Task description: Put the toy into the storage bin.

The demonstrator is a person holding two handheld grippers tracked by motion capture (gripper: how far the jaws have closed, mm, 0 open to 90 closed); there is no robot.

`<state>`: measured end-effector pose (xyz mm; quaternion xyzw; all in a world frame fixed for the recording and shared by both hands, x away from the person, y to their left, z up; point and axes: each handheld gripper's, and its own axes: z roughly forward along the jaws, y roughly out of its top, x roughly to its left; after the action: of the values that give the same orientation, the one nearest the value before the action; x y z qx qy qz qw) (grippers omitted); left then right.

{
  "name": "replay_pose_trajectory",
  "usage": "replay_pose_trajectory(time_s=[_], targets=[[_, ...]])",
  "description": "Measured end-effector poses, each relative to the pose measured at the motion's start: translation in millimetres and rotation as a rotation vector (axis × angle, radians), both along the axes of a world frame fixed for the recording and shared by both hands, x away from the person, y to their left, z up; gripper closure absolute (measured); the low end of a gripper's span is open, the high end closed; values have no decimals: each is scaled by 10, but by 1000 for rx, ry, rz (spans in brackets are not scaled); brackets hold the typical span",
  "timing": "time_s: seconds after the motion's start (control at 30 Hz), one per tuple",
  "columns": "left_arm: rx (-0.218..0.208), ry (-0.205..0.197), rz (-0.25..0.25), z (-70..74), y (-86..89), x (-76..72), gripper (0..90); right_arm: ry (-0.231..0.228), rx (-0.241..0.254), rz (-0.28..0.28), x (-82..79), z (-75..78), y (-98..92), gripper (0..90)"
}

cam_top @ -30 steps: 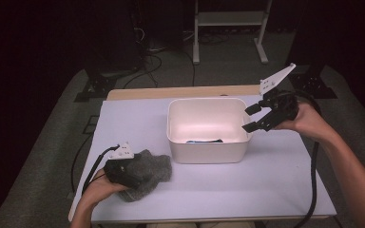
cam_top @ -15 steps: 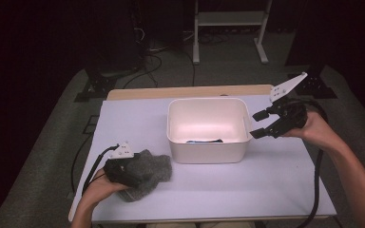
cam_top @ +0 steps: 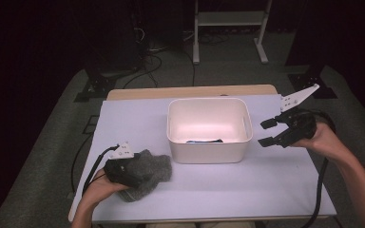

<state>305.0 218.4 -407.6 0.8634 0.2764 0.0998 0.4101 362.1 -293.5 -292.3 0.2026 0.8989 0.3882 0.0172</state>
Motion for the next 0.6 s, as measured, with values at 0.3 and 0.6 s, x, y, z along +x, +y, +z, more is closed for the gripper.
replay_pose_trajectory(time_s=[0.3,0.6], targets=[[-4,-4,9,4,12,-3,87,19,0,-14,-24,-123,-77,227],[-2,-6,6,10,20,-6,87,40,12,-26,-54,-259,-154,217]])
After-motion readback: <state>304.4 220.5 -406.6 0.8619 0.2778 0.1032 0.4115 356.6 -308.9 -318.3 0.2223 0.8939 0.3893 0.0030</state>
